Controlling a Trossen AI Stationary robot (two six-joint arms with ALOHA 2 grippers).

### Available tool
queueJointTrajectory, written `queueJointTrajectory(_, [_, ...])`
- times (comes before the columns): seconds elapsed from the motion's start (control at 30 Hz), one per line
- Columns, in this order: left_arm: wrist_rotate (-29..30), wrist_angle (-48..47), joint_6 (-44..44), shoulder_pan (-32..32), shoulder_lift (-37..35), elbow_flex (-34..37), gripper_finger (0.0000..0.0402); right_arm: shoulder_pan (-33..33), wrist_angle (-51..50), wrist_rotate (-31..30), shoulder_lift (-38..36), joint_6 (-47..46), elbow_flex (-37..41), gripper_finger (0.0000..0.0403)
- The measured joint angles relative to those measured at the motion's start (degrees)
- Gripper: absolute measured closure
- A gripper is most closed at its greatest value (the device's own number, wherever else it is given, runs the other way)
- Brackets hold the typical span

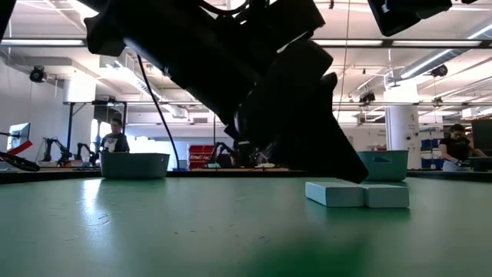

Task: Sort & place blocks by color
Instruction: Put the light blue block into the orange bin

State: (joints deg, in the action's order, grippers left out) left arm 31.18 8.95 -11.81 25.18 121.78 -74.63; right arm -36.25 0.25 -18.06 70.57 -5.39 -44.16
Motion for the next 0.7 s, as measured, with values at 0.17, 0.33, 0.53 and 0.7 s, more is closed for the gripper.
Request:
queueJointTrajectory(0.17, [-0.21,0.96,-0.06,-0.71,0.0,0.04,0.0008,0.0,0.0,0.0,0.0,0.42,0.0,0.0371])
queueJointTrajectory(0.33, [-1.63,2.7,0.11,-1.48,0.36,0.11,0.0008,0.0,-0.2,0.02,0.0,0.73,0.02,0.0371])
queueJointTrajectory(0.53, [-4.3,3.42,-0.83,-1.96,1.71,0.36,0.0008,0.0,-0.5,0.26,0.0,0.85,0.22,0.0371])
queueJointTrajectory(0.7, [-4.46,3.73,-1.56,-2.09,1.97,1.86,0.0008,0.0,-0.51,0.49,0.0,0.87,0.51,0.0371])
